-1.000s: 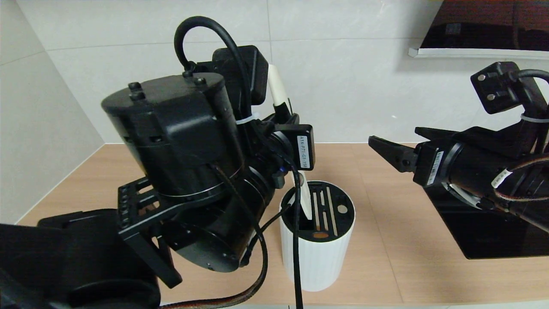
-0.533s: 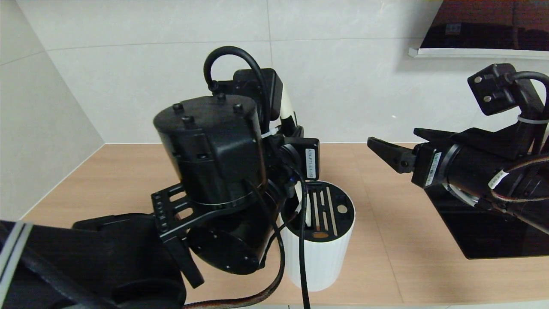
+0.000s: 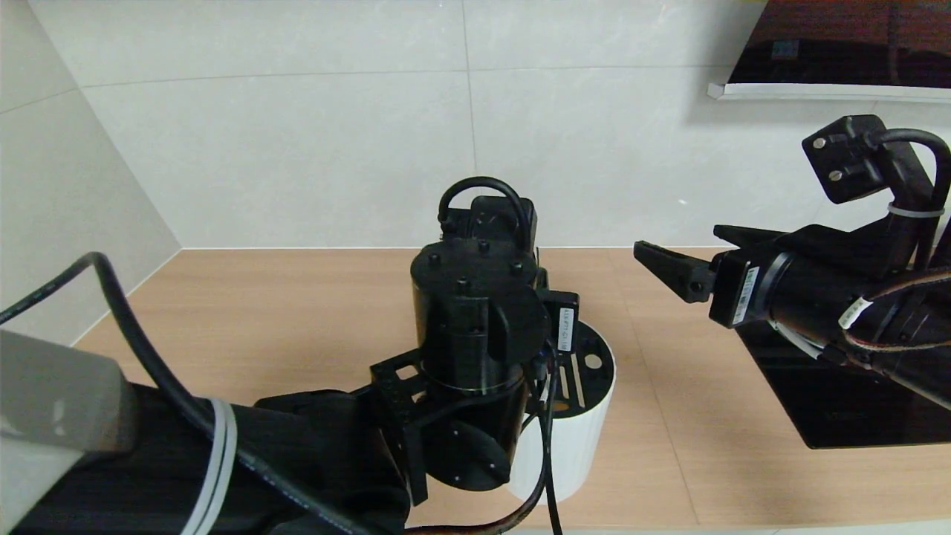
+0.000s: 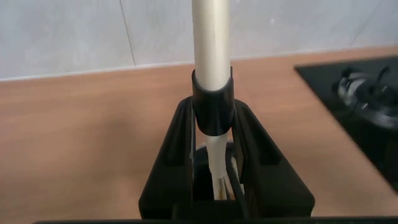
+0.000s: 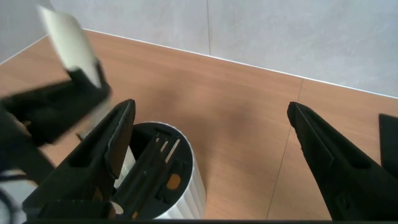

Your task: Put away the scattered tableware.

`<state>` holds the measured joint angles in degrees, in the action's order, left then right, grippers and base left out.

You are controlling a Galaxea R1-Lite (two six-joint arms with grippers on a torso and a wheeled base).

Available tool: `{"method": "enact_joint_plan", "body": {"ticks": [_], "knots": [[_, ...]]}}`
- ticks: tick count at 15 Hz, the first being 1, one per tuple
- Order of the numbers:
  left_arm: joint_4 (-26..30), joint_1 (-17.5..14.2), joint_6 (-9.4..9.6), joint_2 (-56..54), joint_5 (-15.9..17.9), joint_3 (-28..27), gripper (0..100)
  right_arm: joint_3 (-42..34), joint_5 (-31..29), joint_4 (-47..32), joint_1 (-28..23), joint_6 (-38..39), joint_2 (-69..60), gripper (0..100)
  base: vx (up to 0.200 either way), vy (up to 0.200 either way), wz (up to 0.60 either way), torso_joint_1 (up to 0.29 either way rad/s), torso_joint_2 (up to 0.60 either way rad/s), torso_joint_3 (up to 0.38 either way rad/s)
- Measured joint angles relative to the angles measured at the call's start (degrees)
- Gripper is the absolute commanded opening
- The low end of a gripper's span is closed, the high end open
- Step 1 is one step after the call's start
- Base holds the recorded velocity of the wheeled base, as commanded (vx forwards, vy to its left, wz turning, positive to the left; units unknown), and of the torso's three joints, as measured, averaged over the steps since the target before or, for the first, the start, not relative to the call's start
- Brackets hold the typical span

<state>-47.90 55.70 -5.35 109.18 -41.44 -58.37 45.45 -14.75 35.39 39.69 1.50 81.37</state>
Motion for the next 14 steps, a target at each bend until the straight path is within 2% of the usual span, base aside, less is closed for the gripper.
{"method": "enact_joint_plan", "body": {"ticks": [12, 13, 14], "knots": [[-0.11, 1.13, -0.01, 3.25, -1.18, 2.63, 0, -0.11, 0.09, 0.09, 0.00, 0.00, 0.68, 100, 0.000, 0.000, 0.00, 0.000, 0.00, 0.000], [-0.11, 1.18, 0.00, 3.30, -1.18, 2.67, 100, -0.11, 0.09, 0.09, 0.00, 0.00, 0.73, 100, 0.000, 0.000, 0.00, 0.000, 0.00, 0.000], [-0.13, 1.22, -0.01, 3.34, -1.18, 2.69, 100, -0.11, 0.09, 0.09, 0.00, -0.02, 0.79, 100, 0.000, 0.000, 0.00, 0.000, 0.00, 0.000]]}}
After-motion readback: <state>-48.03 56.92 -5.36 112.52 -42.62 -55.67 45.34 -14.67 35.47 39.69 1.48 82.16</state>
